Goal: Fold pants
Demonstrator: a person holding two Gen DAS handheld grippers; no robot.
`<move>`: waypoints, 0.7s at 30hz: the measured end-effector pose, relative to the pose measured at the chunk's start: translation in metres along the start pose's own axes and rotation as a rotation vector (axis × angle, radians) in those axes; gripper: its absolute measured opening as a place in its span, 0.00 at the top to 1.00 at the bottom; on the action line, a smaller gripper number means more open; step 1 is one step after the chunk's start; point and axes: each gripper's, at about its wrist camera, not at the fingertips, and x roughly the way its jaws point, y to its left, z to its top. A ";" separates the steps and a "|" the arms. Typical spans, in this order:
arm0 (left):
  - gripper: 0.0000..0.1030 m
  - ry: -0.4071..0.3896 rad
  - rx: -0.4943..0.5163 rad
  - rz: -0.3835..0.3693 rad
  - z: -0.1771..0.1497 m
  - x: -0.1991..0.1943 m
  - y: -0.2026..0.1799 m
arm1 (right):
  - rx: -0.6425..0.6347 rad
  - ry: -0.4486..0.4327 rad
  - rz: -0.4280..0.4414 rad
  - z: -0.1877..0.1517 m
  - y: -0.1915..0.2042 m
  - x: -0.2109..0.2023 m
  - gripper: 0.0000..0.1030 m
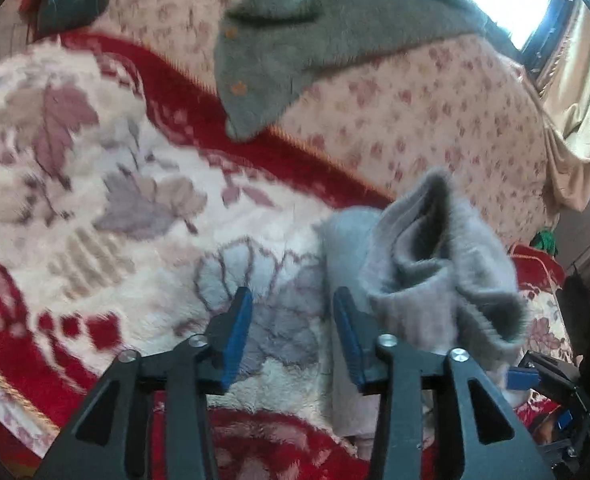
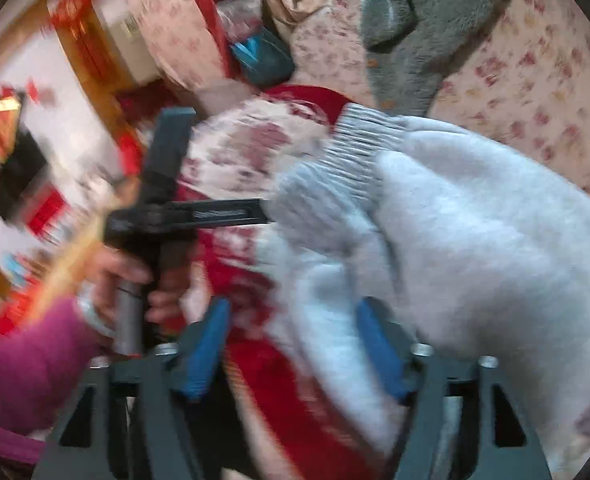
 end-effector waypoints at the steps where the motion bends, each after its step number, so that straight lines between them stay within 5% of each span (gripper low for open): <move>1: 0.58 -0.017 0.013 0.001 0.001 -0.008 -0.006 | -0.004 -0.002 -0.002 0.000 0.002 -0.004 0.23; 4: 0.47 -0.071 0.069 -0.024 0.008 -0.032 -0.032 | 0.008 -0.020 0.015 -0.004 0.007 -0.025 0.23; 6: 0.38 -0.094 0.101 -0.064 0.009 -0.044 -0.054 | 0.035 -0.065 -0.032 -0.007 0.002 -0.046 0.23; 12: 0.30 -0.111 0.208 -0.152 0.008 -0.048 -0.122 | 0.156 -0.112 -0.186 -0.011 -0.035 -0.081 0.23; 17: 0.28 -0.066 0.274 -0.086 -0.007 -0.019 -0.157 | 0.157 -0.109 -0.387 -0.022 -0.048 -0.097 0.22; 21: 0.28 -0.057 0.333 0.060 -0.027 0.000 -0.162 | 0.097 -0.062 -0.537 -0.030 -0.045 -0.091 0.22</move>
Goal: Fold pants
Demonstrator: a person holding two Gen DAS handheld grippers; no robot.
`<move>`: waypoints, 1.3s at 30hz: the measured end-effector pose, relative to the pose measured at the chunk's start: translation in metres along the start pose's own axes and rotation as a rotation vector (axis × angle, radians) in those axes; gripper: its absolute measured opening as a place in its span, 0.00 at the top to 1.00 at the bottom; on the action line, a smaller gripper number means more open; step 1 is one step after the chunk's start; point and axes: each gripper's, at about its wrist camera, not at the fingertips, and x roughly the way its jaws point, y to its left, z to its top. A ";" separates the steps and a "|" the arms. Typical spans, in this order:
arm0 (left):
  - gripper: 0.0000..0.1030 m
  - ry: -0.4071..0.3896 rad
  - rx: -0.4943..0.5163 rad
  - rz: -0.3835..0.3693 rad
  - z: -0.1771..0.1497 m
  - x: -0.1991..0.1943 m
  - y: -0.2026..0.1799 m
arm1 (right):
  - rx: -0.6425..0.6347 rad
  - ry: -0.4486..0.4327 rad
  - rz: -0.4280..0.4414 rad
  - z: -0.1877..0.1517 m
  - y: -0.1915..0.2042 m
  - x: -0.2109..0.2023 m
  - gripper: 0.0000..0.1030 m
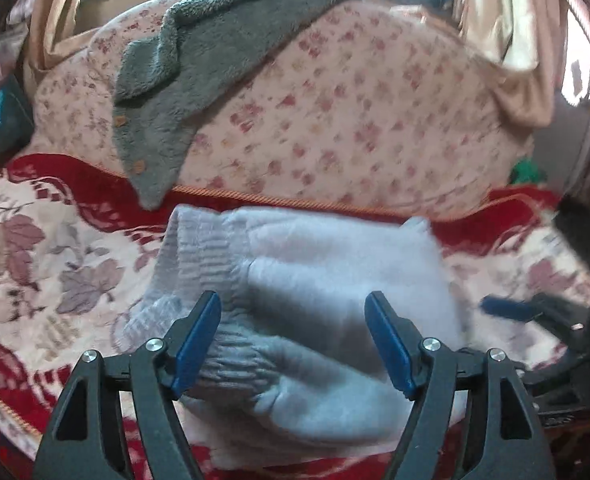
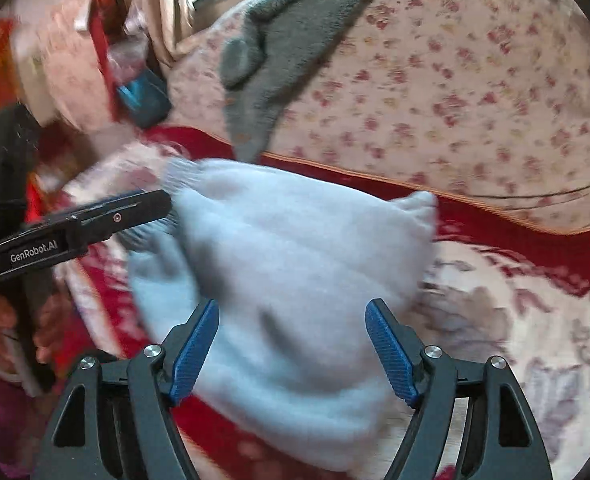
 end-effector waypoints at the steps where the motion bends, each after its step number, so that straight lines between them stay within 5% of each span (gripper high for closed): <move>1: 0.28 0.007 -0.007 0.005 -0.004 0.000 0.002 | -0.014 0.007 -0.006 -0.003 0.003 0.001 0.22; 9: 0.29 0.062 -0.063 0.025 -0.046 0.005 0.025 | -0.127 0.074 0.020 -0.037 0.035 0.018 0.22; 17: 0.24 0.028 -0.169 0.028 -0.030 -0.011 0.028 | -0.015 0.024 0.077 -0.012 0.015 -0.006 0.15; 27: 0.22 -0.027 -0.128 0.137 -0.014 -0.023 0.000 | 0.067 0.001 0.054 0.000 0.005 -0.014 0.10; 39: 0.21 -0.020 -0.136 0.150 -0.012 -0.021 -0.015 | 0.123 0.016 0.028 -0.001 -0.009 -0.009 0.08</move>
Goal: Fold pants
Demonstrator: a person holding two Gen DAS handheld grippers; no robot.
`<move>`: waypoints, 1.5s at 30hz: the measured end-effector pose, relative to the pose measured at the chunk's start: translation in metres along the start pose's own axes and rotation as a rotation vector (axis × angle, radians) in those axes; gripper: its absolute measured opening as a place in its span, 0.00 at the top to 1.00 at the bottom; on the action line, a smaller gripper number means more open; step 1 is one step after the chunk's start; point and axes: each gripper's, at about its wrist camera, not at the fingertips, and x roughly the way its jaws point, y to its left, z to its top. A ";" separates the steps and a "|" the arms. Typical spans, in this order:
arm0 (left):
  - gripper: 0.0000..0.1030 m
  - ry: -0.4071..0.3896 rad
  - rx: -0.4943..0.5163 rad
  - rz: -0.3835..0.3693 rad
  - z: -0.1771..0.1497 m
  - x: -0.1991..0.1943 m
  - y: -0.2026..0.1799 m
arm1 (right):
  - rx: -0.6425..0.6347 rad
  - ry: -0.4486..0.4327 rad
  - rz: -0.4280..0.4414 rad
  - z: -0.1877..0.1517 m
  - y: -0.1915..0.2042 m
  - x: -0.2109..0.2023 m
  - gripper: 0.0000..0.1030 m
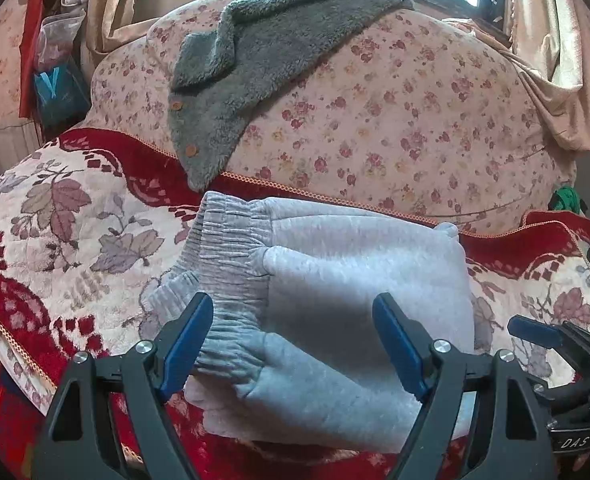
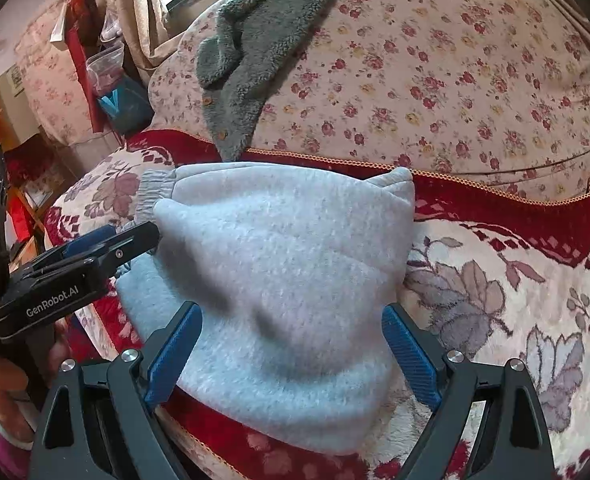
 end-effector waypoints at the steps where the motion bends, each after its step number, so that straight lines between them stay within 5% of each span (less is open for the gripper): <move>1: 0.21 -0.001 -0.001 0.003 0.000 0.000 0.000 | 0.001 0.001 0.002 0.000 0.000 0.000 0.08; 7: 0.21 0.005 -0.034 0.012 -0.002 -0.001 0.012 | 0.002 0.010 0.014 -0.001 -0.002 0.002 0.08; 11: 0.09 0.003 -0.077 -0.038 -0.003 0.001 0.030 | 0.040 0.031 0.032 -0.002 -0.015 0.007 0.06; 15: 0.08 0.046 -0.137 -0.096 -0.004 0.015 0.051 | 0.132 0.048 0.059 -0.006 -0.040 0.011 0.02; 22: 0.08 0.111 -0.144 -0.038 -0.012 0.039 0.074 | 0.209 0.095 0.054 -0.011 -0.064 0.019 0.00; 32: 0.01 0.149 -0.152 -0.230 0.001 0.061 0.093 | 0.280 0.122 0.197 -0.009 -0.094 0.053 0.00; 37: 0.00 0.224 -0.193 -0.290 -0.011 0.088 0.102 | 0.328 0.141 0.302 -0.010 -0.105 0.078 0.00; 45: 0.00 0.219 -0.266 -0.406 -0.029 0.118 0.109 | 0.395 0.185 0.434 -0.011 -0.109 0.113 0.00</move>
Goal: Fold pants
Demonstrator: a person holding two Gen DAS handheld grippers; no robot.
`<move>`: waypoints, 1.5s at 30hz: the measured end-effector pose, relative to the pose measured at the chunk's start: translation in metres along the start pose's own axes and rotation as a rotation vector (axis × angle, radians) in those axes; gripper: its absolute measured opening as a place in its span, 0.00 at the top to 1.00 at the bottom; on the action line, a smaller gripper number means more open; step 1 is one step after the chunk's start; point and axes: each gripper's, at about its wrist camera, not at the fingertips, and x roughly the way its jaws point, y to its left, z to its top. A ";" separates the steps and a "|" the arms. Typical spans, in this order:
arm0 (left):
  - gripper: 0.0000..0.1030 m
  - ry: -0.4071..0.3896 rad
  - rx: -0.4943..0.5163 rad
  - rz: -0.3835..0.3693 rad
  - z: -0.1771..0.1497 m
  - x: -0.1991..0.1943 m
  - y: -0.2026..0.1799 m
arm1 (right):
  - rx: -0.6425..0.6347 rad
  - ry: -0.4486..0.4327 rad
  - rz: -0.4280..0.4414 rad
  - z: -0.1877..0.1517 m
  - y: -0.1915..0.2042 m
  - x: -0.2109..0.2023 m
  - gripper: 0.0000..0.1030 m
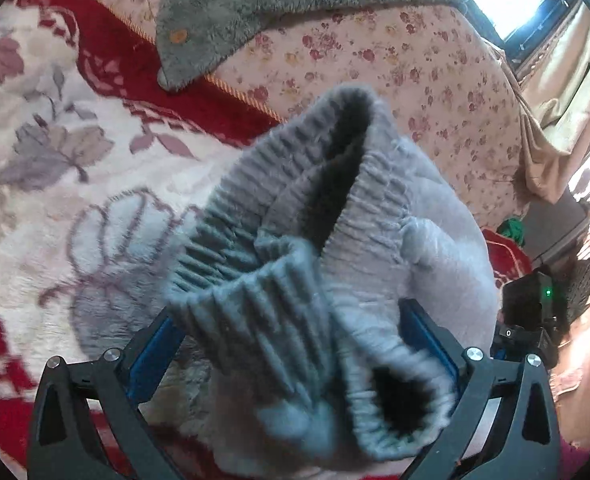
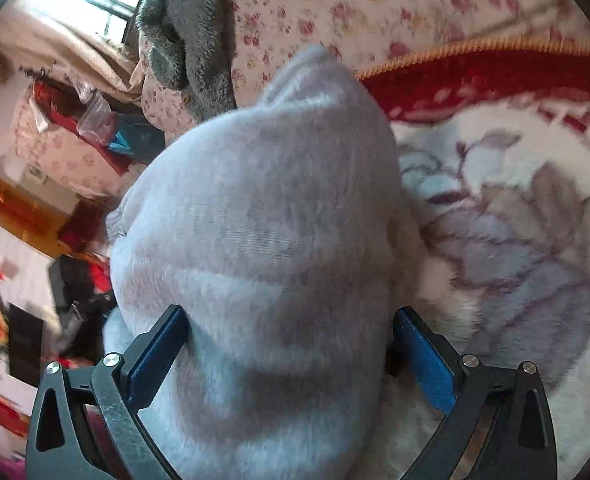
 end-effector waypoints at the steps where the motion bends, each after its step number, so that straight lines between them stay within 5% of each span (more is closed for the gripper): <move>1: 0.00 0.005 -0.007 -0.023 -0.001 0.004 0.002 | -0.006 -0.004 0.004 0.000 0.000 0.001 0.00; 4: 0.00 0.010 -0.062 -0.098 -0.004 0.016 0.012 | -0.012 0.006 0.004 0.002 0.001 0.005 0.00; 10: 0.00 0.022 -0.047 -0.087 -0.004 0.016 0.008 | -0.006 -0.032 -0.006 0.002 0.011 0.003 0.02; 16: 0.27 -0.008 -0.029 -0.060 -0.004 0.002 -0.011 | -0.064 -0.083 -0.038 -0.003 0.030 -0.008 0.17; 21: 0.31 -0.032 -0.011 -0.043 0.001 -0.013 -0.037 | -0.057 -0.112 -0.034 -0.003 0.039 -0.021 0.23; 36: 0.31 0.005 0.072 -0.205 -0.019 0.017 -0.177 | -0.001 -0.277 -0.161 -0.020 0.007 -0.172 0.23; 45: 0.31 0.065 0.106 -0.201 -0.055 0.056 -0.245 | 0.051 -0.302 -0.215 -0.033 -0.052 -0.236 0.23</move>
